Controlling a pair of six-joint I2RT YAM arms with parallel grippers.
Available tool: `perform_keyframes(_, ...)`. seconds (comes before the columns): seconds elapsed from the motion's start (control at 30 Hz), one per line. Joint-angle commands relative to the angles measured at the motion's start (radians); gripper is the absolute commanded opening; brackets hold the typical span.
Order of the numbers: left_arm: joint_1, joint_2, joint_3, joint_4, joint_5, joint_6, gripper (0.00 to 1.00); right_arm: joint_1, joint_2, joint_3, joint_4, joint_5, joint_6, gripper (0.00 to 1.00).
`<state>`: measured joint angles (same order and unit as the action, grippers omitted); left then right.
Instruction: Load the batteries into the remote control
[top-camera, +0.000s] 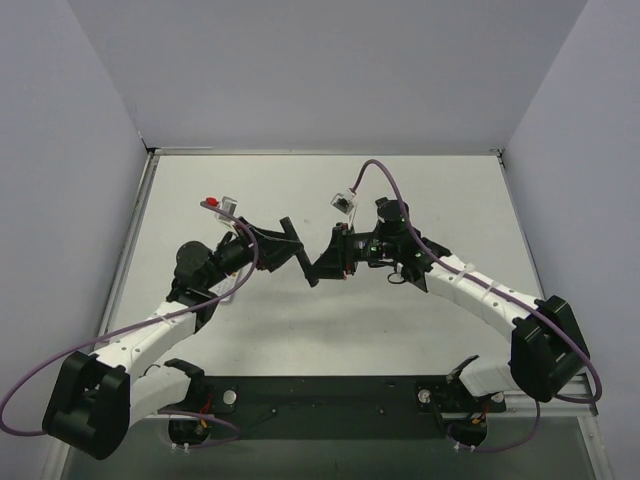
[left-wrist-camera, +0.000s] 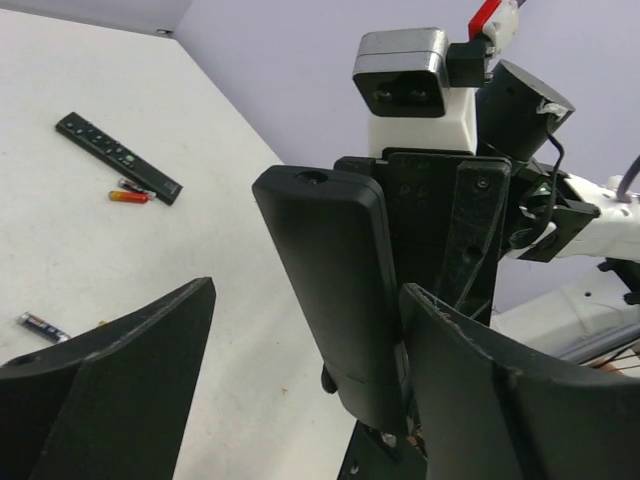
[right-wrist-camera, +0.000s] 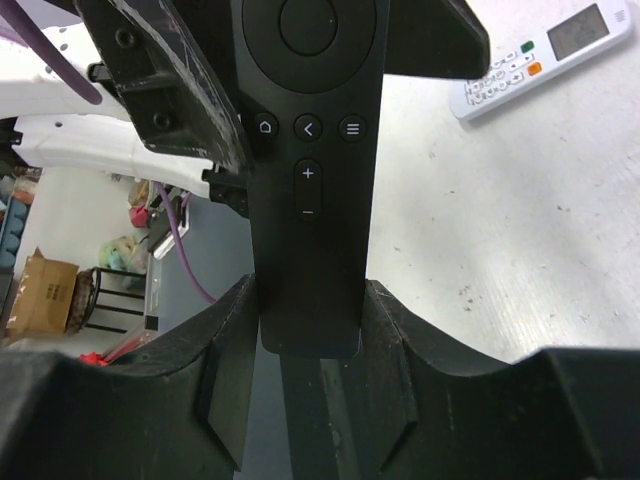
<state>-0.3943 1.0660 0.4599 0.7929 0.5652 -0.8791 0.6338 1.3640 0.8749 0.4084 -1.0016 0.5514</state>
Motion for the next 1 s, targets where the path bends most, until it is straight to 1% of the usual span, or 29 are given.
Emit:
perform_keyframes(0.0,-0.018,0.020,0.051,0.115,0.036,-0.046,0.80,0.020,-0.008,-0.005,0.156,-0.069,0.042,0.05)
perform_keyframes(0.07,-0.018,0.022,0.046,0.115,0.021,-0.066,0.71,0.023,-0.003,-0.005,0.156,-0.068,0.038,0.05)
perform_keyframes(0.1,-0.020,0.017,0.045,0.115,0.015,-0.070,0.60,0.024,-0.003,-0.008,0.155,-0.065,0.035,0.06)
perform_keyframes(0.17,-0.025,0.009,0.045,0.112,-0.008,-0.078,0.45,0.024,-0.003,-0.014,0.152,-0.048,0.030,0.07)
perform_keyframes(0.2,-0.029,0.000,0.046,0.091,-0.017,-0.078,0.39,0.024,-0.006,-0.019,0.148,-0.040,0.024,0.11)
perform_keyframes(0.23,-0.037,-0.006,0.048,0.075,-0.028,-0.071,0.26,0.026,-0.009,-0.020,0.139,-0.028,0.019,0.16)
perform_keyframes(0.27,-0.041,-0.012,0.051,0.024,-0.060,-0.063,0.21,0.026,-0.011,-0.019,0.129,-0.016,0.015,0.21)
perform_keyframes(0.3,-0.047,-0.030,0.065,-0.019,-0.083,-0.051,0.16,0.026,-0.014,-0.019,0.116,0.015,-0.001,0.33)
perform_keyframes(0.33,-0.057,-0.041,0.071,-0.070,-0.109,-0.019,0.06,0.024,-0.020,-0.017,0.090,0.033,-0.011,0.40)
perform_keyframes(0.37,-0.075,-0.050,0.082,-0.183,-0.184,-0.005,0.03,0.027,-0.028,-0.017,0.072,0.053,-0.027,0.46)
perform_keyframes(0.4,-0.086,-0.072,0.103,-0.245,-0.224,0.009,0.00,0.029,-0.035,-0.016,0.052,0.110,-0.066,0.57)
perform_keyframes(0.43,-0.095,-0.084,0.111,-0.298,-0.267,0.025,0.00,0.039,-0.058,-0.011,0.000,0.142,-0.096,0.61)
perform_keyframes(0.47,-0.112,-0.093,0.120,-0.396,-0.354,0.025,0.00,0.049,-0.071,-0.007,-0.034,0.188,-0.128,0.63)
perform_keyframes(0.5,-0.120,-0.109,0.132,-0.440,-0.393,0.020,0.00,0.059,-0.084,-0.002,-0.104,0.289,-0.202,0.67)
perform_keyframes(0.53,-0.124,-0.115,0.135,-0.464,-0.442,0.017,0.00,0.093,-0.112,0.001,-0.133,0.347,-0.238,0.68)
perform_keyframes(0.6,-0.147,-0.129,0.138,-0.494,-0.475,0.017,0.00,0.124,-0.131,0.001,-0.172,0.437,-0.284,0.69)
perform_keyframes(0.63,-0.155,-0.129,0.137,-0.494,-0.502,0.028,0.00,0.135,-0.134,-0.005,-0.169,0.515,-0.301,0.69)
perform_keyframes(0.7,-0.153,-0.123,0.146,-0.547,-0.528,0.032,0.00,0.132,-0.125,-0.031,-0.175,0.578,-0.288,0.69)
perform_keyframes(0.73,-0.152,-0.121,0.155,-0.587,-0.556,0.063,0.00,0.129,-0.118,-0.034,-0.186,0.598,-0.272,0.69)
perform_keyframes(0.77,-0.153,-0.123,0.180,-0.662,-0.557,0.096,0.04,0.129,-0.121,-0.043,-0.197,0.607,-0.277,0.69)
perform_keyframes(0.8,-0.152,-0.127,0.189,-0.711,-0.589,0.120,0.06,0.130,-0.124,-0.050,-0.212,0.613,-0.280,0.69)
perform_keyframes(0.87,-0.152,-0.138,0.197,-0.835,-0.645,0.144,0.16,0.130,-0.129,-0.060,-0.236,0.626,-0.284,0.69)
perform_keyframes(0.9,-0.152,-0.153,0.192,-0.863,-0.662,0.147,0.32,0.130,-0.126,-0.060,-0.270,0.632,-0.286,0.70)
perform_keyframes(0.93,-0.152,-0.161,0.188,-0.889,-0.694,0.152,0.39,0.132,-0.123,-0.062,-0.284,0.638,-0.291,0.70)
perform_keyframes(0.97,-0.152,-0.166,0.186,-0.952,-0.708,0.155,0.45,0.130,-0.123,-0.063,-0.295,0.646,-0.298,0.70)
